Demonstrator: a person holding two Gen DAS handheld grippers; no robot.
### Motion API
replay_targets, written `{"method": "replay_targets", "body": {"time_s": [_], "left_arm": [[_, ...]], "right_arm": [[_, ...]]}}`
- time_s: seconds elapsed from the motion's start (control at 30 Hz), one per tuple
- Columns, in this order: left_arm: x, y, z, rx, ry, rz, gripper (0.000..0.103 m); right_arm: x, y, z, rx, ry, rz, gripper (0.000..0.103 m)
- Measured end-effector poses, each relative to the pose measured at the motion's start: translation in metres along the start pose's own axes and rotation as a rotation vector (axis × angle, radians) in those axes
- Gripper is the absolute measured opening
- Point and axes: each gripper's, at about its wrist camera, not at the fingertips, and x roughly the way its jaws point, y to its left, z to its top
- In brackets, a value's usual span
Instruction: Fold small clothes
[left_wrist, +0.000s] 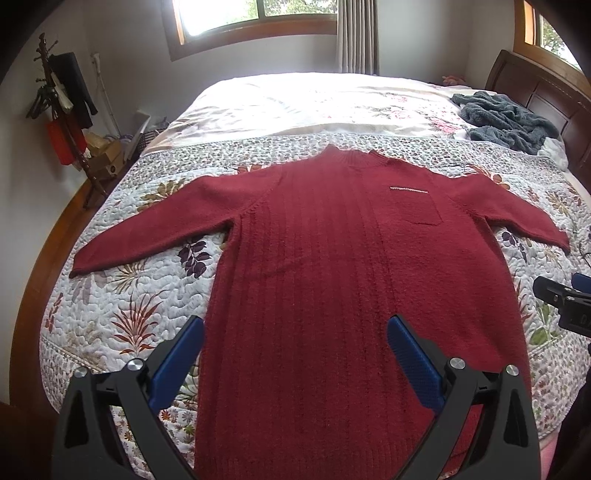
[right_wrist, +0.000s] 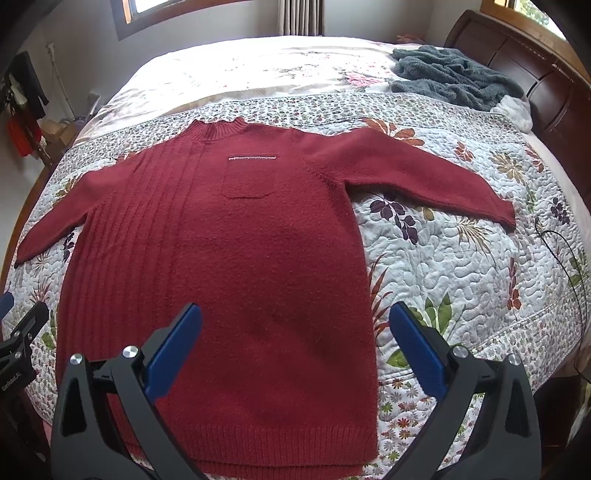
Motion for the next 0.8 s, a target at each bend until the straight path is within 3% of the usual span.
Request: {"method": "replay_targets", "body": {"time_s": [0.8], "left_arm": [[-0.0007,0.0002,-0.0021,-0.001,0.002,0.004,0.099]], "right_arm": [[0.0026,-0.0006,-0.0009,-0.003,0.002,-0.001,0.1]]}}
